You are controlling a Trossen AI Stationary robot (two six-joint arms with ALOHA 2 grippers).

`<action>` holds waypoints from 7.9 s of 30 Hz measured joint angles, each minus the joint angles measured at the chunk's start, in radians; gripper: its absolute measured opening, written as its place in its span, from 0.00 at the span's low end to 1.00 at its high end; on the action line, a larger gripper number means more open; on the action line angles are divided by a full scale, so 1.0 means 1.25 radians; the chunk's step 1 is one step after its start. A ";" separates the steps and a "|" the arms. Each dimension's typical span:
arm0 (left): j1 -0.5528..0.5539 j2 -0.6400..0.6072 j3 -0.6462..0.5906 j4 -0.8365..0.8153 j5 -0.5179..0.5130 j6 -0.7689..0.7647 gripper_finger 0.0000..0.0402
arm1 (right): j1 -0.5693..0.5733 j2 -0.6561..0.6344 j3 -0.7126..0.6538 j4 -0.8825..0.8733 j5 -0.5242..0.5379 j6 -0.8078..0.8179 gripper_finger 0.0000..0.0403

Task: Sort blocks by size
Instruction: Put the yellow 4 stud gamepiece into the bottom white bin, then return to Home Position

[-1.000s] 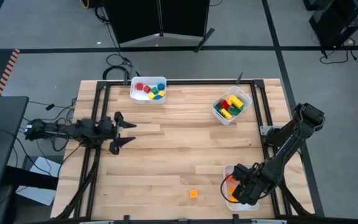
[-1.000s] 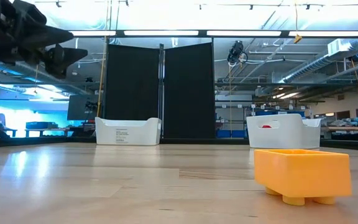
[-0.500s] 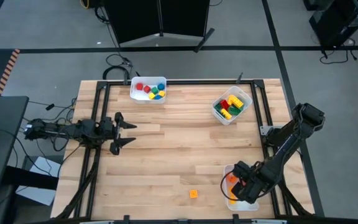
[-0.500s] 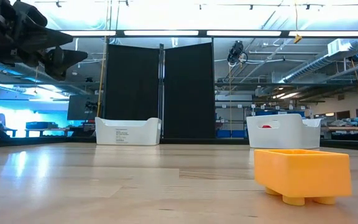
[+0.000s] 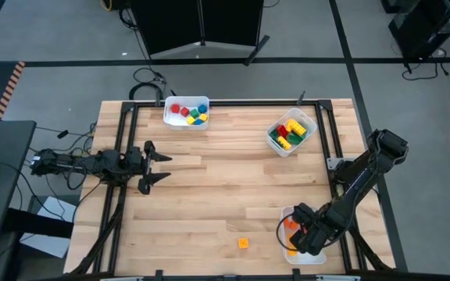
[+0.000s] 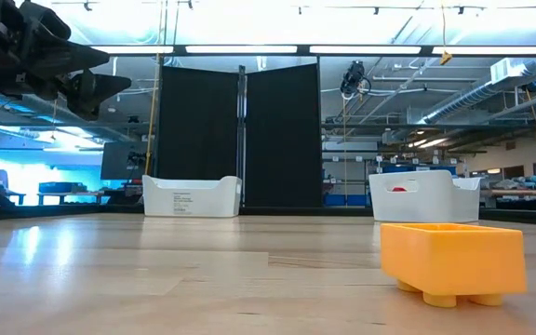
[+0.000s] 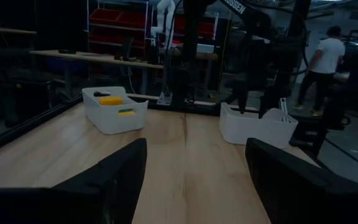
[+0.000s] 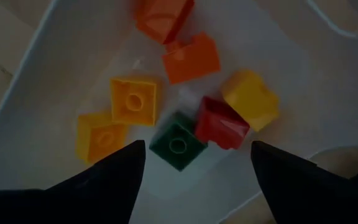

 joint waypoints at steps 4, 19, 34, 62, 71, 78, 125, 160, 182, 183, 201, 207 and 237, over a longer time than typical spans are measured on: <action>0.000 0.000 0.000 0.000 0.000 0.000 0.70 | 0.000 0.000 0.001 -0.001 0.019 -0.043 0.75; 0.000 0.000 0.000 0.001 0.000 0.000 0.70 | -0.086 0.024 0.343 -0.190 0.360 -0.327 0.66; 0.000 0.000 0.000 0.001 0.000 0.000 0.70 | -0.198 0.375 0.591 -0.161 0.317 -0.810 0.65; 0.000 0.000 0.000 0.004 0.000 0.000 0.70 | -0.225 0.464 0.522 0.113 0.123 -1.032 0.62; 0.000 0.000 0.000 0.003 0.000 0.000 0.70 | -0.228 0.464 0.458 0.187 0.105 -1.019 0.62; 0.000 0.000 0.000 0.004 0.000 0.000 0.70 | -0.229 0.464 0.408 0.221 0.101 -0.982 0.62; 0.000 0.000 0.000 0.004 0.000 0.000 0.70 | -0.168 0.200 0.525 -0.208 0.396 -0.532 0.37; 0.000 0.000 0.000 0.004 0.000 0.000 0.70 | -0.013 0.136 0.070 0.012 0.066 -0.170 0.47; 0.000 0.000 0.000 0.004 0.000 0.000 0.70 | -0.013 0.134 0.056 0.012 0.021 -0.244 0.81; 0.000 0.000 0.000 0.004 0.000 0.000 0.70 | -0.013 0.134 0.060 0.010 0.008 -0.251 0.81; 0.000 0.000 0.000 0.003 0.000 0.000 0.70 | -0.013 0.133 0.266 -0.323 0.048 -0.331 0.81; 0.000 0.000 0.000 0.003 0.000 0.000 0.70 | -0.013 0.133 0.317 -0.325 0.085 -0.282 0.80; 0.000 0.000 0.000 0.004 0.000 0.000 0.70 | -0.512 0.133 0.452 0.023 0.522 -0.953 0.80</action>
